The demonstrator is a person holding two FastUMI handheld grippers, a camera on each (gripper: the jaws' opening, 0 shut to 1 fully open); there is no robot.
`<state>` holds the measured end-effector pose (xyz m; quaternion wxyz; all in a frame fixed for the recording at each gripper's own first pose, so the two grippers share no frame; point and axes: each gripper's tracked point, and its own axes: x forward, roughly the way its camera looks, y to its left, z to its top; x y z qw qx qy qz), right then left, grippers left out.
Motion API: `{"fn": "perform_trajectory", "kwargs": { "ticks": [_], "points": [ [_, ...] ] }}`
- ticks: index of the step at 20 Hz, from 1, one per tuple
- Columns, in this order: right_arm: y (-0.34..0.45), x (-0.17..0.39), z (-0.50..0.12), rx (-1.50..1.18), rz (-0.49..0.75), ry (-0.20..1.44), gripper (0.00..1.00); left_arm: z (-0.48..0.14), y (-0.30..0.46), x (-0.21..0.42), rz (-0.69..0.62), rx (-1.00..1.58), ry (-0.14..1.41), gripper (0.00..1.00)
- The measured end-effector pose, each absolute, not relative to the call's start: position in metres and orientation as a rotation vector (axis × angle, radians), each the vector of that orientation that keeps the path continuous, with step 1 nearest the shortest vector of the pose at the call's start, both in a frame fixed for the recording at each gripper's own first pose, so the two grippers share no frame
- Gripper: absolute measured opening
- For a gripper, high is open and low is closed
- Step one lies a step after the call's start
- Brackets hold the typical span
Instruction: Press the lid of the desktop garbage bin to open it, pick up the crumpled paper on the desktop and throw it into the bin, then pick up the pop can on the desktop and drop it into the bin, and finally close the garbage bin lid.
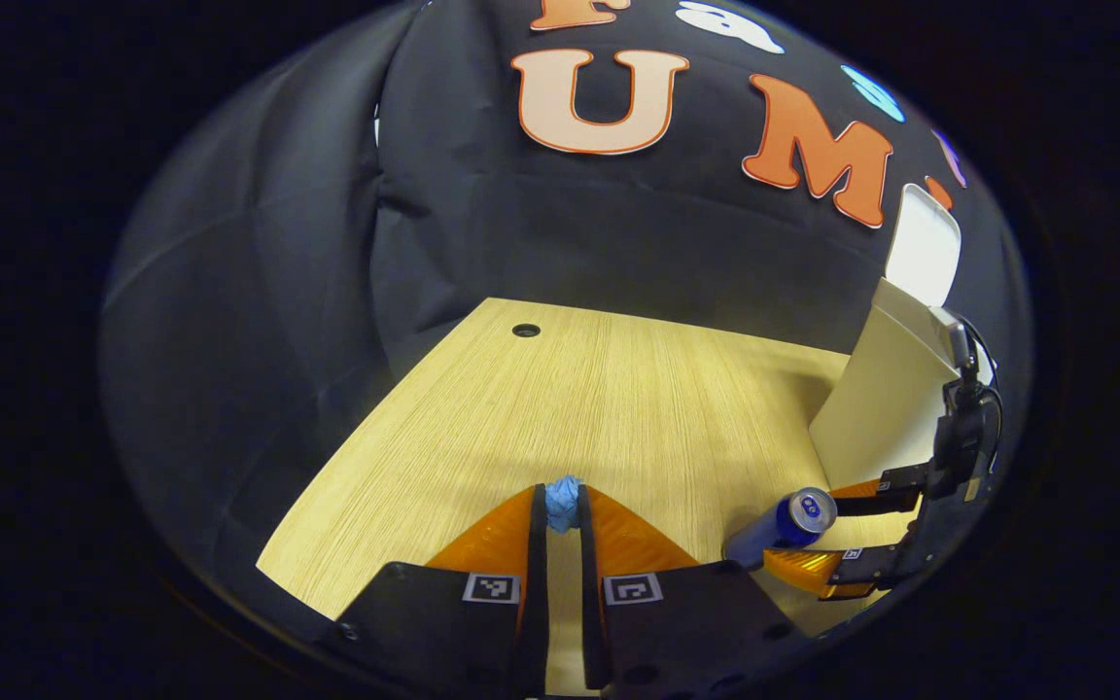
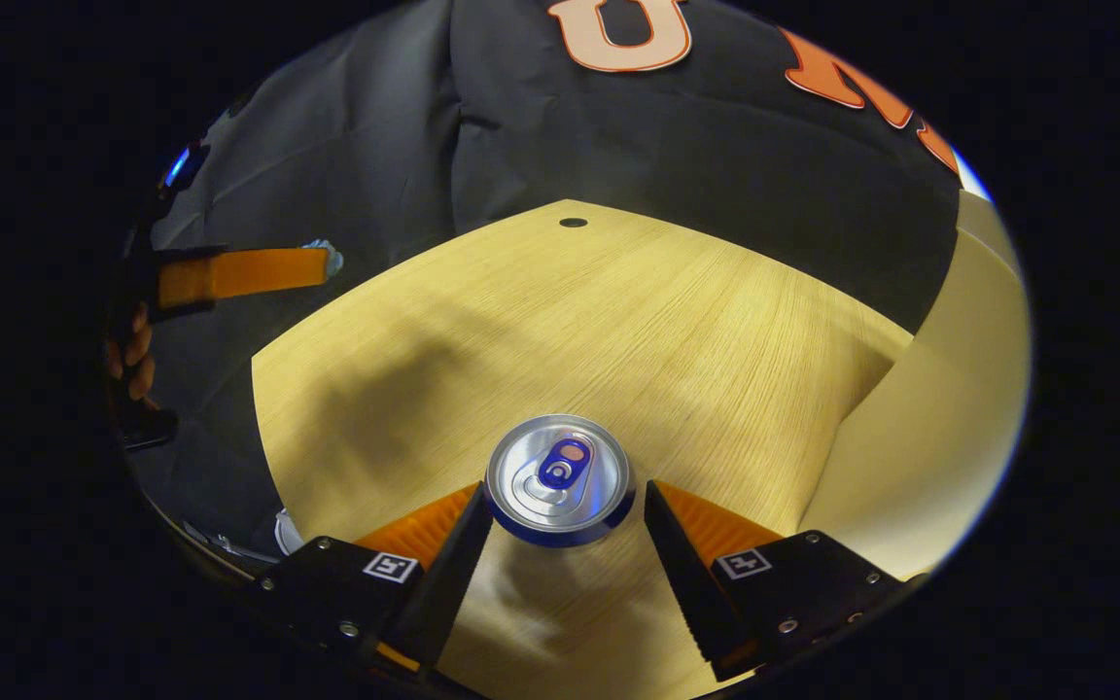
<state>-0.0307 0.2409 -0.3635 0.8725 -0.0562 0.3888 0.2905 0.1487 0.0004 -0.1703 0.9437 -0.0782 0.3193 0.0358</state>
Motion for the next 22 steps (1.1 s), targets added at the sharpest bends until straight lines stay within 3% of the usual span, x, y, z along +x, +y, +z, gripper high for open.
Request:
{"fn": "perform_trajectory", "kwargs": {
  "ticks": [3, 6, 22],
  "points": [
    [0.244, -0.032, -0.37, -0.139, 0.617, 0.805, 0.81, -0.167, -0.001, 0.151, 0.058, -0.133, 0.639, 0.18],
    [0.242, -0.031, -0.364, -0.122, 0.614, 0.787, 0.77, -0.163, -0.005, 0.155, 0.044, -0.113, 0.628, 0.18],
    [0.234, -0.02, -0.348, -0.042, 0.423, 0.672, 0.76, -0.119, -0.109, 0.213, -0.198, -0.059, 0.534, 0.18]
  ]
}}
